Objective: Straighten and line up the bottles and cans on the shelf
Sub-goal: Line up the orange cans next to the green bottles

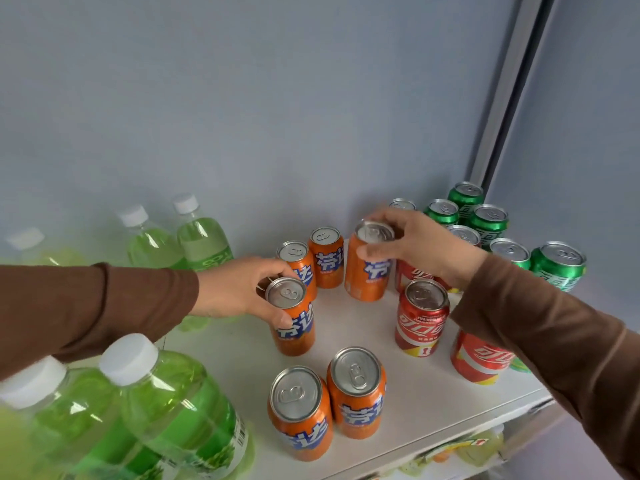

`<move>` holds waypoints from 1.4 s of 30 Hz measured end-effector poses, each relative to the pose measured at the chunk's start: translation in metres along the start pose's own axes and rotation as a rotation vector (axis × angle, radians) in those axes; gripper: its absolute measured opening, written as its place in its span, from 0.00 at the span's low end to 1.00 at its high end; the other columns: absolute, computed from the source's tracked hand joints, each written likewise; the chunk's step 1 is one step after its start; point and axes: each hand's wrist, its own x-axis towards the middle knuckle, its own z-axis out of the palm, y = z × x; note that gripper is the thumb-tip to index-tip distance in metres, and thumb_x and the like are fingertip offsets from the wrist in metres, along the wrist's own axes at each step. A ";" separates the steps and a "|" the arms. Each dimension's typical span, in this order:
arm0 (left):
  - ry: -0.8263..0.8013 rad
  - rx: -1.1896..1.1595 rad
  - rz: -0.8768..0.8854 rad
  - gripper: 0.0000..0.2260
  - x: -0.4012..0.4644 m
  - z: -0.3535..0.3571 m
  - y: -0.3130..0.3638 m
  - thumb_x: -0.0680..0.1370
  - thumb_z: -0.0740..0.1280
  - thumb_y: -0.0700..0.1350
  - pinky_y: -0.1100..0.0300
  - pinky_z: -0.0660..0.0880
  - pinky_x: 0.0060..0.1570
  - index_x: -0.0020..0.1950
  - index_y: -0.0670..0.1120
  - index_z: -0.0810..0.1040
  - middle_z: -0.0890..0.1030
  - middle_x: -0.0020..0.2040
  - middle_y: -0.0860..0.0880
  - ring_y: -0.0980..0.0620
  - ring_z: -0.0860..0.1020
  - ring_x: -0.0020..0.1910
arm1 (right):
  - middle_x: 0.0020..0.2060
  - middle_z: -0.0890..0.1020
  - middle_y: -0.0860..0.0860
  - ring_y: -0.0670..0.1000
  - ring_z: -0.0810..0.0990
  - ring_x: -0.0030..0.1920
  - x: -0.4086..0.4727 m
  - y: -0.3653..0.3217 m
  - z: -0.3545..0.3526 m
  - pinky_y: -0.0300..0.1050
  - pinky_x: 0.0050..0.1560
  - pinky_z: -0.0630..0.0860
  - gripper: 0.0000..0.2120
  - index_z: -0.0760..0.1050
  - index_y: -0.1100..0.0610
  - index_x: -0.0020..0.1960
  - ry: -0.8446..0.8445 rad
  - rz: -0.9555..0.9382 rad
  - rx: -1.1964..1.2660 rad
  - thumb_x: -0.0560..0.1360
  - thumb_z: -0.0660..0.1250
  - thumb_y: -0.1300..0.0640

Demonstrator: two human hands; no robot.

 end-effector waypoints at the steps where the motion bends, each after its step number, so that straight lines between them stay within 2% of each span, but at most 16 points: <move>1: 0.006 -0.020 -0.007 0.24 -0.001 -0.004 0.002 0.67 0.81 0.39 0.52 0.79 0.60 0.61 0.47 0.79 0.85 0.56 0.50 0.50 0.84 0.56 | 0.52 0.86 0.52 0.54 0.85 0.52 0.001 -0.006 -0.002 0.53 0.59 0.81 0.24 0.79 0.54 0.61 0.002 -0.005 0.120 0.67 0.80 0.52; 4: 0.026 -0.079 -0.018 0.22 -0.005 -0.016 0.010 0.68 0.79 0.37 0.57 0.80 0.56 0.60 0.45 0.79 0.86 0.55 0.49 0.49 0.84 0.55 | 0.55 0.85 0.58 0.56 0.85 0.54 0.002 -0.027 -0.002 0.52 0.60 0.79 0.20 0.78 0.58 0.62 -0.055 0.011 0.328 0.71 0.76 0.55; 8: 0.046 -0.122 -0.022 0.21 -0.013 -0.029 0.024 0.68 0.78 0.41 0.62 0.79 0.54 0.60 0.45 0.80 0.86 0.54 0.50 0.52 0.84 0.55 | 0.55 0.86 0.56 0.53 0.84 0.53 0.002 -0.044 0.007 0.52 0.62 0.79 0.25 0.79 0.58 0.61 -0.131 0.081 0.359 0.67 0.76 0.48; 11: 0.037 -0.112 -0.026 0.21 -0.018 -0.035 0.030 0.67 0.78 0.47 0.57 0.77 0.58 0.59 0.48 0.81 0.86 0.55 0.51 0.52 0.84 0.55 | 0.55 0.86 0.56 0.53 0.83 0.55 0.002 -0.049 0.013 0.52 0.62 0.79 0.29 0.80 0.57 0.60 -0.144 0.105 0.347 0.63 0.76 0.45; 14: 0.028 -0.093 -0.041 0.19 -0.023 -0.037 0.032 0.69 0.77 0.47 0.58 0.77 0.59 0.59 0.49 0.81 0.86 0.55 0.52 0.53 0.83 0.55 | 0.55 0.86 0.57 0.55 0.84 0.56 0.002 -0.050 0.017 0.52 0.63 0.78 0.28 0.80 0.58 0.60 -0.145 0.106 0.353 0.64 0.76 0.46; 18: 0.000 -0.067 -0.074 0.20 -0.024 -0.035 0.026 0.68 0.77 0.49 0.55 0.76 0.61 0.58 0.48 0.81 0.86 0.54 0.52 0.54 0.83 0.55 | 0.55 0.86 0.56 0.57 0.84 0.58 0.001 -0.043 0.027 0.53 0.64 0.78 0.21 0.79 0.58 0.61 -0.151 0.103 0.336 0.70 0.76 0.52; 21: -0.042 -0.046 -0.105 0.23 -0.020 -0.029 0.014 0.65 0.80 0.52 0.49 0.76 0.64 0.57 0.49 0.80 0.86 0.55 0.52 0.51 0.83 0.56 | 0.55 0.85 0.57 0.56 0.84 0.56 -0.001 -0.033 0.040 0.51 0.61 0.77 0.22 0.78 0.56 0.61 -0.160 0.106 0.289 0.68 0.78 0.56; 23: -0.071 -0.028 -0.097 0.27 -0.017 -0.023 0.008 0.61 0.83 0.55 0.49 0.77 0.63 0.56 0.48 0.80 0.86 0.55 0.52 0.49 0.83 0.57 | 0.56 0.84 0.58 0.54 0.84 0.54 -0.002 -0.025 0.050 0.49 0.58 0.78 0.21 0.78 0.55 0.59 -0.169 0.111 0.268 0.68 0.78 0.60; 25: -0.086 -0.013 -0.078 0.29 -0.014 -0.017 0.003 0.59 0.82 0.53 0.50 0.77 0.63 0.56 0.47 0.79 0.85 0.55 0.50 0.48 0.82 0.58 | 0.54 0.84 0.57 0.53 0.84 0.53 -0.004 -0.018 0.060 0.47 0.57 0.79 0.21 0.77 0.55 0.58 -0.183 0.109 0.227 0.68 0.79 0.62; 29: -0.131 0.065 -0.051 0.30 -0.010 -0.006 -0.002 0.59 0.81 0.53 0.45 0.76 0.62 0.57 0.48 0.77 0.84 0.55 0.49 0.47 0.81 0.58 | 0.53 0.84 0.53 0.51 0.83 0.53 -0.009 -0.009 0.074 0.40 0.52 0.80 0.23 0.75 0.54 0.60 -0.206 0.105 0.090 0.68 0.79 0.62; 36: -0.169 0.188 -0.015 0.25 -0.003 0.003 -0.004 0.66 0.82 0.44 0.49 0.78 0.59 0.59 0.49 0.76 0.82 0.56 0.52 0.50 0.81 0.56 | 0.55 0.82 0.49 0.50 0.82 0.55 -0.012 0.004 0.085 0.48 0.59 0.80 0.26 0.73 0.49 0.60 -0.247 0.130 0.028 0.67 0.80 0.60; 42: -0.206 0.158 -0.032 0.27 0.000 0.001 -0.010 0.66 0.82 0.45 0.49 0.78 0.60 0.61 0.51 0.74 0.82 0.58 0.52 0.52 0.81 0.58 | 0.57 0.80 0.47 0.49 0.81 0.57 -0.011 0.004 0.085 0.49 0.61 0.79 0.28 0.71 0.46 0.63 -0.256 0.131 0.002 0.68 0.79 0.58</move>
